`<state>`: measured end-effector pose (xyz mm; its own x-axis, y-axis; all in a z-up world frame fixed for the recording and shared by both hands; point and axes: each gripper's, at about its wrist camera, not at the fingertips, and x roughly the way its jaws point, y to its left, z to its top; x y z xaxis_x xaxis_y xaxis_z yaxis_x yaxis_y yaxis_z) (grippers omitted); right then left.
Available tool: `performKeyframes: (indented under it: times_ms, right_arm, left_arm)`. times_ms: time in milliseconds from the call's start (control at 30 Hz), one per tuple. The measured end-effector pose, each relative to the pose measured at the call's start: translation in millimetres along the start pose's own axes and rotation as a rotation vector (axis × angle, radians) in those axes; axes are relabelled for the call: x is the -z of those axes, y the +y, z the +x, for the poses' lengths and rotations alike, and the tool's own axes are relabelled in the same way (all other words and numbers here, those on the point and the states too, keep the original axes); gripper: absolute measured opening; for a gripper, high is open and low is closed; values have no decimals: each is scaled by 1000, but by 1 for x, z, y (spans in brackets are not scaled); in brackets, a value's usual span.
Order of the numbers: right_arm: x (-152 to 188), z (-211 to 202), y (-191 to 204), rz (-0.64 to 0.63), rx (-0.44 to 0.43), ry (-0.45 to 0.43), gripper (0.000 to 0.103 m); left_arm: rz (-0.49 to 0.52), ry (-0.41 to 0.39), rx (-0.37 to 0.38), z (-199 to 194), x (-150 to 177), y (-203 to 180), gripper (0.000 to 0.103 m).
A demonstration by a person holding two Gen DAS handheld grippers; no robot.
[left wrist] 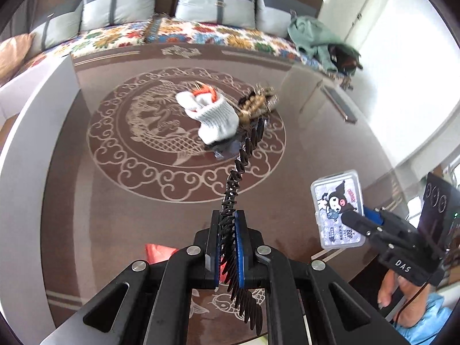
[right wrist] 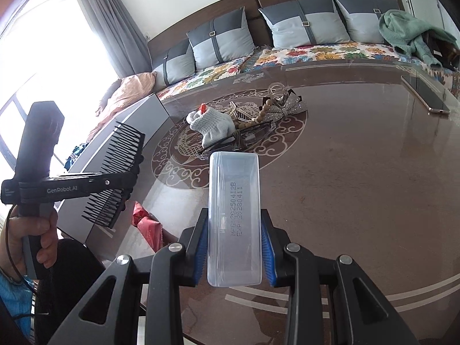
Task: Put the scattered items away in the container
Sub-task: 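Carry the comb and plastic box over the cardboard box with both tools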
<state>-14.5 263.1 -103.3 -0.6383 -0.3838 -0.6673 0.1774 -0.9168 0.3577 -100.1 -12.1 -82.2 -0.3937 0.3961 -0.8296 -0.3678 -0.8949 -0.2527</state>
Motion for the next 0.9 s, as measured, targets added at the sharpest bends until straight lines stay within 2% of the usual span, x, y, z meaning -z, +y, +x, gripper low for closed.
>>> performKeyframes:
  times_ms: [167, 467, 700, 900]
  right_arm:
    - [-9, -5, 28, -20, -26, 1, 33]
    - [-33, 0, 109, -129, -122, 21, 33]
    - [-37, 23, 180, -230, -214, 73, 33]
    - [-47, 48, 245, -311, -296, 101, 33]
  left_arm:
    - [-34, -51, 0, -29, 2, 17, 8]
    - [-111, -121, -24, -83, 18, 67, 8]
    - [-196, -139, -56, -108, 39, 123, 8]
    - [-254, -157, -83, -127, 43, 173, 8]
